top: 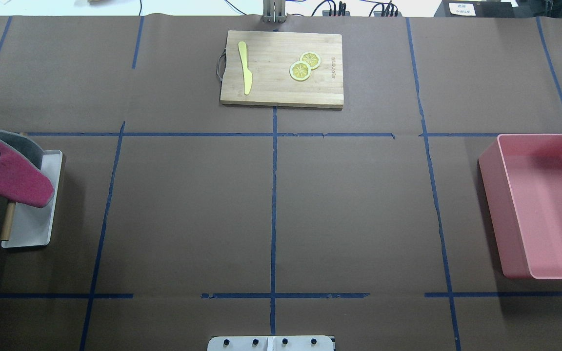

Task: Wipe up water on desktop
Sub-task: 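Lower the left gripper onto the pink cloth in the white tray and grasp it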

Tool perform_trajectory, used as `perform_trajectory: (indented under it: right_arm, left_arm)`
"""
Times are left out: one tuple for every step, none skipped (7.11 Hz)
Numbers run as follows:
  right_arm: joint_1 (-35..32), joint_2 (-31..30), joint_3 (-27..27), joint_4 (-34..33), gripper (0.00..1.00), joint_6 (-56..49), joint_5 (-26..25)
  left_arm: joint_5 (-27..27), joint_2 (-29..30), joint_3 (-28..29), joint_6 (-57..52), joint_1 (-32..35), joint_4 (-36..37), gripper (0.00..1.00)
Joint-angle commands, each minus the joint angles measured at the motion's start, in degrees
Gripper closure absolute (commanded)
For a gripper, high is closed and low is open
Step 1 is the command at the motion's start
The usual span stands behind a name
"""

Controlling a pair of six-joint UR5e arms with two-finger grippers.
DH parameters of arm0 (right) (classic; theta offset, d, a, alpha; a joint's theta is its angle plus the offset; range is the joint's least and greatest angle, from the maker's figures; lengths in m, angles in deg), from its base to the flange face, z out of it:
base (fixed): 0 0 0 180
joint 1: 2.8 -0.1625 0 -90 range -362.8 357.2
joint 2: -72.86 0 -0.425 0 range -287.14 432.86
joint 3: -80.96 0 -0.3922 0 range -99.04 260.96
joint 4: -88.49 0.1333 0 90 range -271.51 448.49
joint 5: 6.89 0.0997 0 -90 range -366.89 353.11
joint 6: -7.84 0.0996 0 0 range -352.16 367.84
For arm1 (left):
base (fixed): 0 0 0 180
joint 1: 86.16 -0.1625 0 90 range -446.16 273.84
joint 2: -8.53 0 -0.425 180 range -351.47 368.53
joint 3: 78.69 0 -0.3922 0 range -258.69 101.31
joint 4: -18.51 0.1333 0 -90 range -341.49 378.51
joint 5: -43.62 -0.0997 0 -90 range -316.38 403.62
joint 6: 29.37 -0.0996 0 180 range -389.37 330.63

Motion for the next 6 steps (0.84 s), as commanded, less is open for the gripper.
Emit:
perform_trajectory:
  right_arm:
    - [0.0,0.0,0.0,0.0,0.0,0.1,0.1]
    - [0.0,0.0,0.0,0.0,0.0,0.1,0.1]
    - [0.0,0.1,0.0,0.0,0.0,0.1,0.1]
    - [0.0,0.1,0.0,0.0,0.0,0.1,0.1]
    - [0.0,0.1,0.0,0.0,0.0,0.1,0.1]
    - [0.0,0.1,0.0,0.0,0.0,0.2,0.2]
  left_arm:
    - [0.0,-0.2,-0.3,0.0,0.2,0.0,0.37]
    - [0.0,-0.3,-0.2,0.0,0.2,0.0,0.42]
    - [-0.1,-0.3,-0.2,0.0,0.2,0.1,0.46]
    - [-0.1,-0.3,-0.2,0.0,0.2,0.1,0.54]
    - [0.0,-0.5,-0.3,0.0,0.3,0.1,0.61]
    - [0.0,-1.0,-0.4,-0.1,0.4,0.0,0.64]
